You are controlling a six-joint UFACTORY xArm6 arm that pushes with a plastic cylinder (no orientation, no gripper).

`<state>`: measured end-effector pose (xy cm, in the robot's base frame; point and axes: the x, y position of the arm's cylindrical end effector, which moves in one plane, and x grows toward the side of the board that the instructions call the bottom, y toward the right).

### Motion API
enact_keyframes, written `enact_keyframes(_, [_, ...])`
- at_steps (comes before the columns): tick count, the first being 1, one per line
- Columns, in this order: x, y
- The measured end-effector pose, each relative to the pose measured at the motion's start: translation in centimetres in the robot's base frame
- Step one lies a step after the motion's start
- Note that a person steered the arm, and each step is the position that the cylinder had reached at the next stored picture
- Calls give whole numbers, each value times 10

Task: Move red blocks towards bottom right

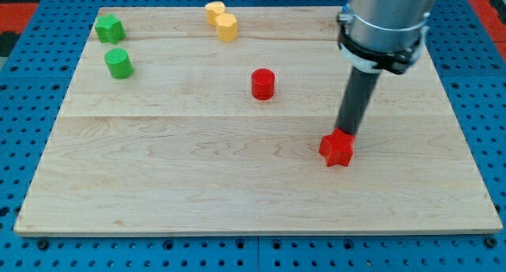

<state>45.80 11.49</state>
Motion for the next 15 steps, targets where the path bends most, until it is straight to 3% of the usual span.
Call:
enact_keyframes(1, [-14,-36])
enact_keyframes(3, [60,54])
enact_keyframes(4, [8,11])
enact_keyframes(5, [-83,19])
enact_keyframes(6, [-120,-60])
enact_keyframes(7, [-103,-103])
enact_keyframes(8, [-62,-79])
enact_keyframes(9, [-49,-82])
enact_keyframes(11, [-109,-160])
enact_keyframes(12, [-100,-191])
enact_keyframes(13, [-53,-159])
enact_keyframes(15, [-51,-109])
